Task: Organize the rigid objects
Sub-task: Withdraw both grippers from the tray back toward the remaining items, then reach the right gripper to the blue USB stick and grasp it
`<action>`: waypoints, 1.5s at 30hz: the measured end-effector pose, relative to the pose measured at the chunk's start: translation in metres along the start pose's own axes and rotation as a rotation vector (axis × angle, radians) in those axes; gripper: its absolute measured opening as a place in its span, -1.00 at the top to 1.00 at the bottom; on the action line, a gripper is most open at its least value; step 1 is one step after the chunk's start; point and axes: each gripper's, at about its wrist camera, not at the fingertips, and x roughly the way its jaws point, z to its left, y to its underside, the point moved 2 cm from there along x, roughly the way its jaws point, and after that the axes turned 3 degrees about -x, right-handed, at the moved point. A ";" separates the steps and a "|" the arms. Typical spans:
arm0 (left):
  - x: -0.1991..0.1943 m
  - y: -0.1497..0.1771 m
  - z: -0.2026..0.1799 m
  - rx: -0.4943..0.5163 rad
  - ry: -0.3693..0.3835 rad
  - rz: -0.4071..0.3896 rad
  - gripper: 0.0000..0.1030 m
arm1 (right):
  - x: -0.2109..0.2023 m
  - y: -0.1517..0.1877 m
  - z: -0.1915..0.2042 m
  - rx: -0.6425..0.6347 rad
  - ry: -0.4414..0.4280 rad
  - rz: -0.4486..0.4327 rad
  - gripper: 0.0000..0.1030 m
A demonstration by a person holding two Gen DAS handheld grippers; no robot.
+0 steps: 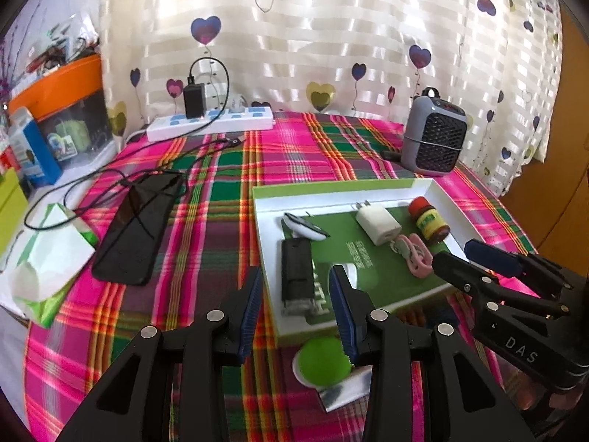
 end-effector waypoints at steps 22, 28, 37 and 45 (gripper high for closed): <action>-0.015 0.049 0.016 -0.061 0.080 0.066 0.29 | -0.026 0.043 -0.009 0.044 0.018 0.009 0.07; -0.008 0.059 0.014 -0.064 0.128 0.112 0.29 | -0.028 0.052 -0.012 0.065 0.019 0.017 0.07; -0.004 0.057 0.008 -0.045 0.151 0.116 0.29 | -0.028 0.057 -0.014 0.072 0.018 0.025 0.07; 0.004 0.051 0.005 -0.035 0.139 0.119 0.29 | -0.023 0.060 -0.012 0.066 0.010 0.049 0.07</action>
